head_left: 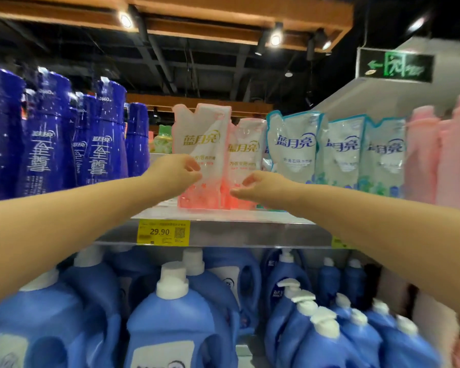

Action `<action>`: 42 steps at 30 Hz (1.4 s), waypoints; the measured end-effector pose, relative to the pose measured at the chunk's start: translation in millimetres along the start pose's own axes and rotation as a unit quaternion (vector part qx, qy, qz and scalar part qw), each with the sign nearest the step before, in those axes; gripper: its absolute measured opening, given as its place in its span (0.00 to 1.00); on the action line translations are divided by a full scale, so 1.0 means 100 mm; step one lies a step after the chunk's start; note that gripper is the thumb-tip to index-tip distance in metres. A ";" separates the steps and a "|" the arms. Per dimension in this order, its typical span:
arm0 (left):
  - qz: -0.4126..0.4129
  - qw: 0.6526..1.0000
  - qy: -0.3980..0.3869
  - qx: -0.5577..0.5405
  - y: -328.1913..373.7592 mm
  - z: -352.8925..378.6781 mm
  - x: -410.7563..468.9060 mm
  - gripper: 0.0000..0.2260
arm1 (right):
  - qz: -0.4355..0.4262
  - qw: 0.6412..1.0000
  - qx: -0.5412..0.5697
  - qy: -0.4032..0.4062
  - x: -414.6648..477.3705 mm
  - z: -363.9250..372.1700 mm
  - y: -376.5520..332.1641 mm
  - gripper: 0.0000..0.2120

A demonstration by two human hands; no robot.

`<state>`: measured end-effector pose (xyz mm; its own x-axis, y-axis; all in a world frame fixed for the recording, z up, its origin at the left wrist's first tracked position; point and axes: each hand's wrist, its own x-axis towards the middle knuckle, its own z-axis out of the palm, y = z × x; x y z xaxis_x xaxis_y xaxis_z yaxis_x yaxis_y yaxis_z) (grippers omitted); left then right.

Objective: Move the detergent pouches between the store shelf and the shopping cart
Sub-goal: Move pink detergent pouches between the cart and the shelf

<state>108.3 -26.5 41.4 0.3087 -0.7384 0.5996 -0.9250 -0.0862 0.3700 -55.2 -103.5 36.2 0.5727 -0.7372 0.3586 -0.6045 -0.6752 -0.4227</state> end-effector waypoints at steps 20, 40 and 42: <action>0.398 0.870 -0.108 -0.272 4.25 2.03 -2.33 0.03 | 0.151 0.969 -0.100 0.170 -4.12 -1.78 2.77 0.09; 0.478 0.622 -0.372 -0.497 9.15 4.64 -4.69 0.08 | 0.532 0.778 -0.136 0.306 -7.81 -3.40 6.05 0.12; 0.454 0.635 -0.395 -0.484 9.29 4.92 -4.86 0.06 | 0.551 0.770 -0.112 0.300 -7.97 -3.38 6.36 0.10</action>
<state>-1010.0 -76.9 -255.2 -0.8161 -0.3282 0.4757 0.0448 0.7848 0.6182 -1083.6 45.5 -236.9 -0.6759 -0.6994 0.2326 -0.6590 0.4322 -0.6155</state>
